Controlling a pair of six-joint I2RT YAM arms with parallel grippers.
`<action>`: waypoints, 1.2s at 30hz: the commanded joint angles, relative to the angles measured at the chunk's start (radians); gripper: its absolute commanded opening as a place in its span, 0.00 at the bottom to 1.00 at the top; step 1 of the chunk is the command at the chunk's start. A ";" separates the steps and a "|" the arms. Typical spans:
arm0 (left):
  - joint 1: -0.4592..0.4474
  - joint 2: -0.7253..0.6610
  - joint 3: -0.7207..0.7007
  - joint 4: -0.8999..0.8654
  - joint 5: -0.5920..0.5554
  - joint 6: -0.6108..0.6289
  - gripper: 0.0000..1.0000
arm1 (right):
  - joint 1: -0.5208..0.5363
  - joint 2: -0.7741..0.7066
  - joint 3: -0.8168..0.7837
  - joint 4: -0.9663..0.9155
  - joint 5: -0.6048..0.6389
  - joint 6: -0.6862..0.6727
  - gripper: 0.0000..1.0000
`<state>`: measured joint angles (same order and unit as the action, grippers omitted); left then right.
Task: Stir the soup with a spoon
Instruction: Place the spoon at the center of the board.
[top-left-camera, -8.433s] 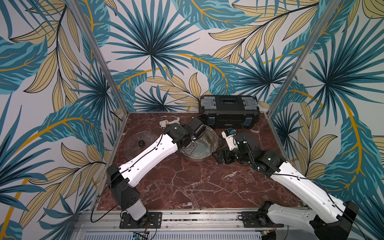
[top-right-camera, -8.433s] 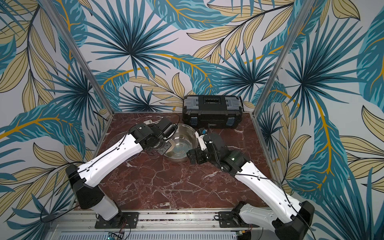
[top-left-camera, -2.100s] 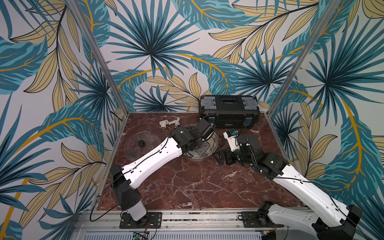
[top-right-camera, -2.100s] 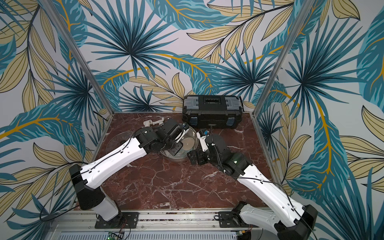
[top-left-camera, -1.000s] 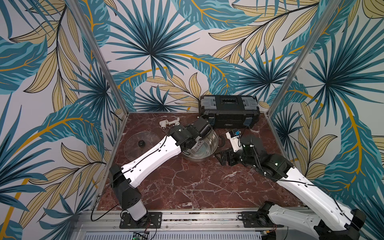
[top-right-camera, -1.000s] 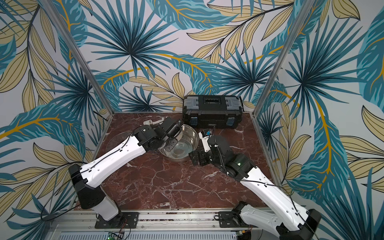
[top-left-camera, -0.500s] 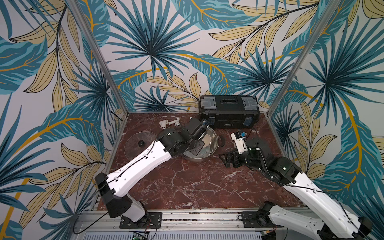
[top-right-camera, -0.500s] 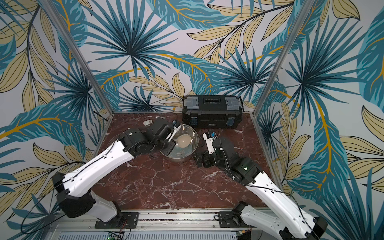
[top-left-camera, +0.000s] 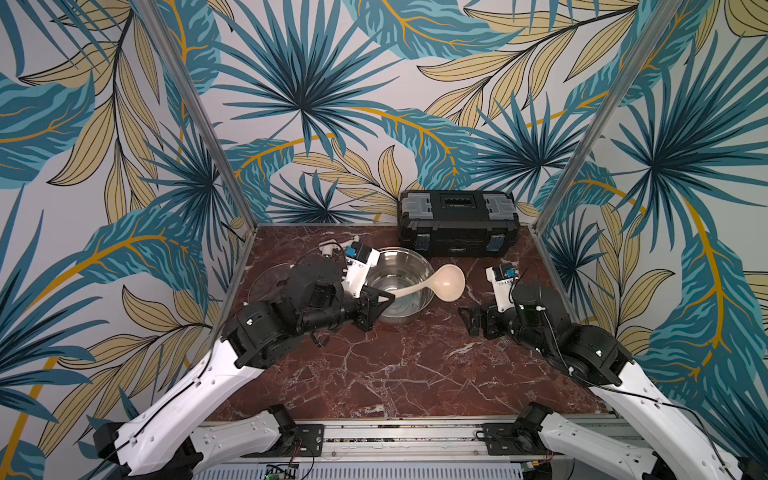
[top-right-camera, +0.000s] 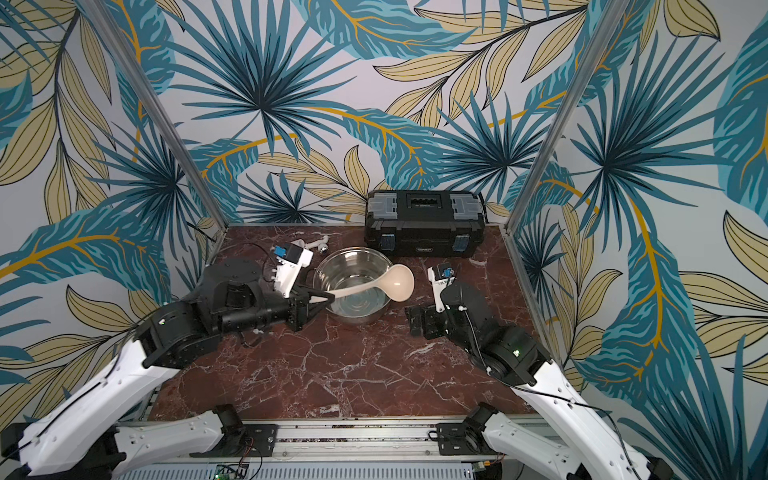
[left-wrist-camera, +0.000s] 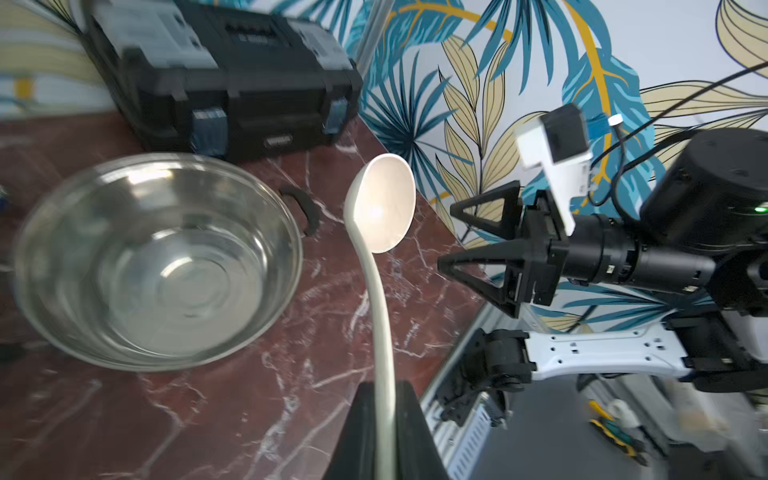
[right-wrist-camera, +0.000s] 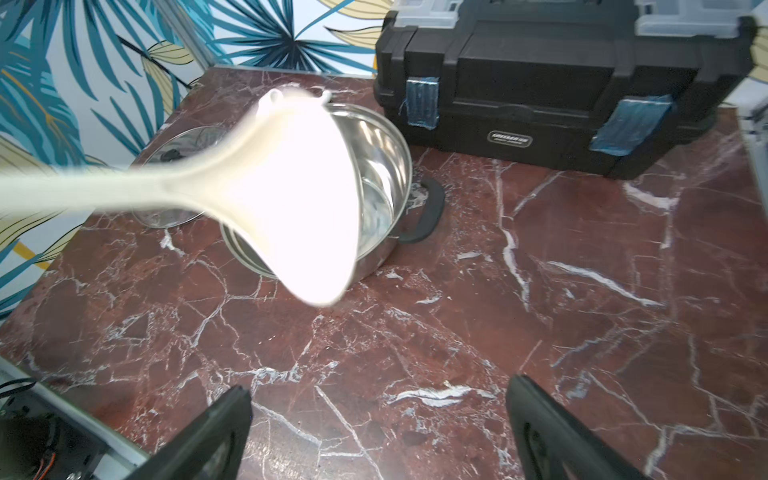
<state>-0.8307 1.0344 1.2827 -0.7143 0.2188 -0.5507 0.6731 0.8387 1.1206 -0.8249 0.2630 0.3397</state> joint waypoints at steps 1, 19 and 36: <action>-0.006 -0.073 -0.157 0.244 0.146 -0.233 0.00 | 0.003 -0.039 0.013 -0.073 0.104 0.000 0.99; -0.088 0.138 -0.747 0.946 0.141 -0.630 0.00 | 0.002 0.013 -0.013 -0.006 0.026 0.047 0.99; 0.190 -0.191 -0.942 0.412 0.039 -0.574 1.00 | 0.003 0.009 -0.065 0.043 0.020 0.026 0.99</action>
<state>-0.7006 0.9668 0.3588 -0.0601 0.3340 -1.1988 0.6731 0.8547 1.0866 -0.8131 0.2832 0.3767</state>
